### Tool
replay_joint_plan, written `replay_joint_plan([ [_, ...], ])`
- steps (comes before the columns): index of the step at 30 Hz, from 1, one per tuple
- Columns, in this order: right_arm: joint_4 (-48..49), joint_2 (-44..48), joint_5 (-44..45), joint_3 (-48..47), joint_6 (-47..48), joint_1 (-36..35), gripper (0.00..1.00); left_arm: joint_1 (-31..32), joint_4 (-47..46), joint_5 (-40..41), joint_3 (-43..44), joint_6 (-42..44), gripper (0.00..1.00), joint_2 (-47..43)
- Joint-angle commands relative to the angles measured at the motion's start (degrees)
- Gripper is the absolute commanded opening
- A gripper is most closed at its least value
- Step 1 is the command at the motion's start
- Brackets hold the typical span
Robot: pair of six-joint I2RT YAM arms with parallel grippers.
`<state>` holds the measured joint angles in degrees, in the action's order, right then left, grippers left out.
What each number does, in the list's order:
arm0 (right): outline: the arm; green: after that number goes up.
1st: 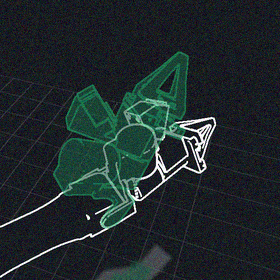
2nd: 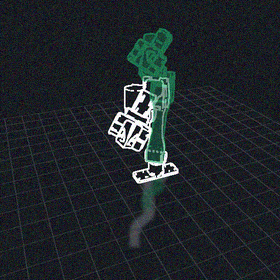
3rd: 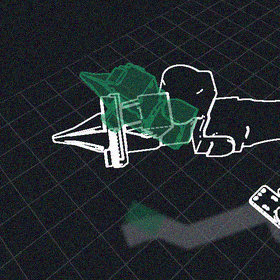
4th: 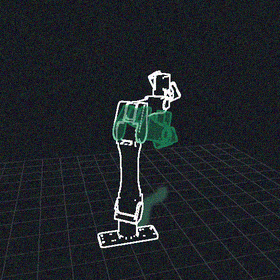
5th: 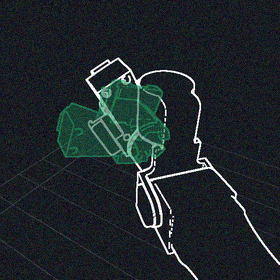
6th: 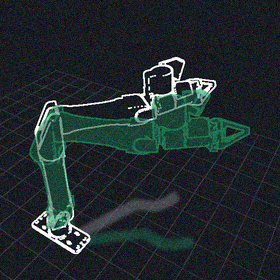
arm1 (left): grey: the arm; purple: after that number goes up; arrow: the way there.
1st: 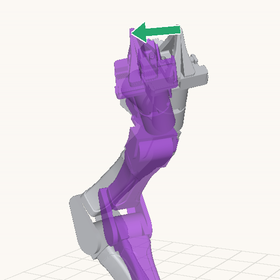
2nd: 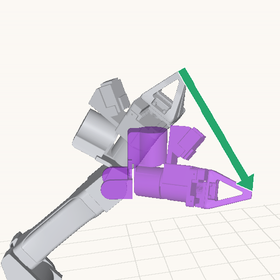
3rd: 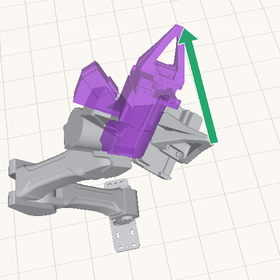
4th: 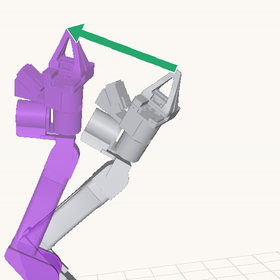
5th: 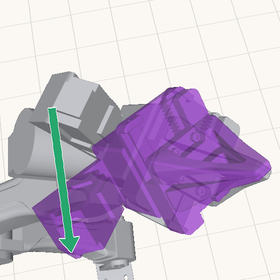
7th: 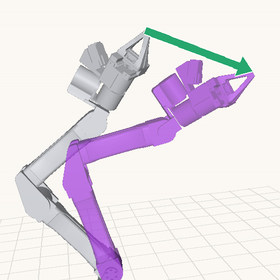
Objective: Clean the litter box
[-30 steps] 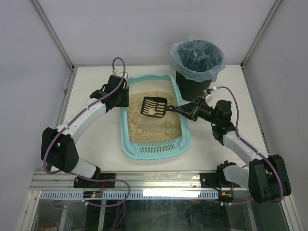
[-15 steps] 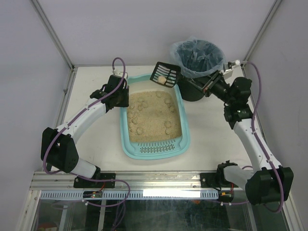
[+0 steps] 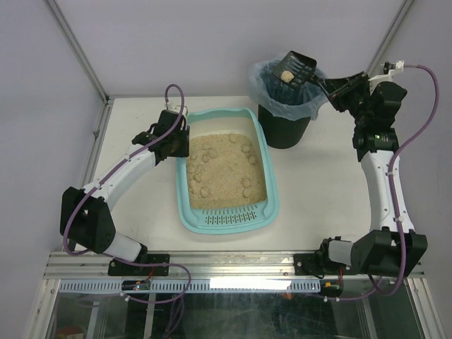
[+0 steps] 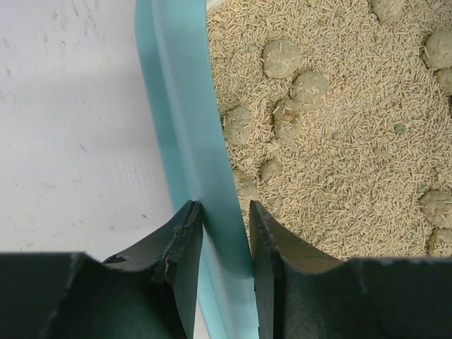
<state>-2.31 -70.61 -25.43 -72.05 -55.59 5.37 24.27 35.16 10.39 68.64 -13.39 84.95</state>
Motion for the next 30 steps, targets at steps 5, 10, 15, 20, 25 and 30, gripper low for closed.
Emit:
replay_joint_plan([
  [5, -5.30, -5.85, 9.89, -10.06, 20.27, 0.17, 0.00, -0.72, -2.02, -1.06, 0.03, 1.82, 0.35, 0.04],
  [10, -5.80, -9.08, 9.84, -12.04, 24.58, 0.13, 0.00, -0.68, -2.02, -0.95, 0.00, 1.76, 0.43, 0.04],
  [15, -4.73, -9.78, 10.51, -11.56, 25.92, 0.12, 0.00, -0.67, -2.02, -0.70, -0.09, 1.69, 0.45, -0.30],
  [20, -4.09, -10.33, 11.74, -12.35, 30.96, -2.27, 0.00, -0.70, -2.02, -1.27, 0.04, 1.64, 0.45, 0.20],
  [25, -3.53, -9.77, 19.33, -13.03, 47.29, -9.82, 0.00, -0.74, -2.02, -1.25, 0.01, 1.63, 0.45, 0.23],
  [30, -3.14, -9.49, 29.01, -13.82, 61.00, -15.47, 0.00, -0.71, -2.02, -0.94, -0.09, 1.78, 0.45, 0.04],
])
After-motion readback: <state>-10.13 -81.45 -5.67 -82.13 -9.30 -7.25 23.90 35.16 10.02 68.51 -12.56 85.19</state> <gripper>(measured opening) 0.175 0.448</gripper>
